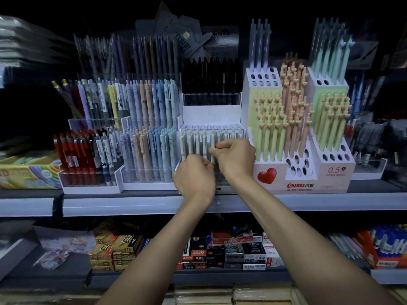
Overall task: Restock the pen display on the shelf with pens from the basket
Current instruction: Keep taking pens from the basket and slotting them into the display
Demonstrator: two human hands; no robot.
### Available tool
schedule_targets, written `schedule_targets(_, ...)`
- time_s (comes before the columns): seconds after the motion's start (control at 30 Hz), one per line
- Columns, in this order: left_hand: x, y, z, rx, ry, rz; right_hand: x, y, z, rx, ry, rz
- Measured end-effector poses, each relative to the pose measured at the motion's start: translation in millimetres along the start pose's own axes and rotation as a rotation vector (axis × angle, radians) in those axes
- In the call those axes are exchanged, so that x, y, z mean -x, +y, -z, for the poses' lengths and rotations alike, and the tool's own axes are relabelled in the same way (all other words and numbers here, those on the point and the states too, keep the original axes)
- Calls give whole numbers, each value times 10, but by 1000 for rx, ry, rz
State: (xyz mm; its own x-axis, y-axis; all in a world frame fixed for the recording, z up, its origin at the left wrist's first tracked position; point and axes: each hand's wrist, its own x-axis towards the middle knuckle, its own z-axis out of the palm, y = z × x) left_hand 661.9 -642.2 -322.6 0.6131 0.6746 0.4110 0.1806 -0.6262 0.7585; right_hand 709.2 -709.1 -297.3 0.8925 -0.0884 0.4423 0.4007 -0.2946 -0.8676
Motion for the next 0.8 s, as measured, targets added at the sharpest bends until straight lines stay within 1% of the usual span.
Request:
schedule_targets(0.1, 1, 0, -6, -18, -7, 0, -6, 6, -4, -3, 0, -36)
schedule_targets(0.33, -22, -61, -10, -52, -6, -1, 58, 13, 48, 12, -26, 23)
schedule_targets(0.5, -15, -89, 37, -86, -18, -18, 151, 64, 77, 16, -47, -13)
schedule_targets(0.6, 43, -215, 149, -108, -35, -90, 312, 89, 188, 2, -47, 20)
schedule_targets(0.67, 95, -345, 262, -132, -33, -205, 447, 82, 289, 1, -91, 37)
schedule_targets(0.73, 156, -465, 408, -134, -59, -293, 571, 88, 389, 55, -152, 73)
schedule_targets(0.8, 226, -572, 586, -130, -106, -327, 688, 101, 492, 165, -218, 127)
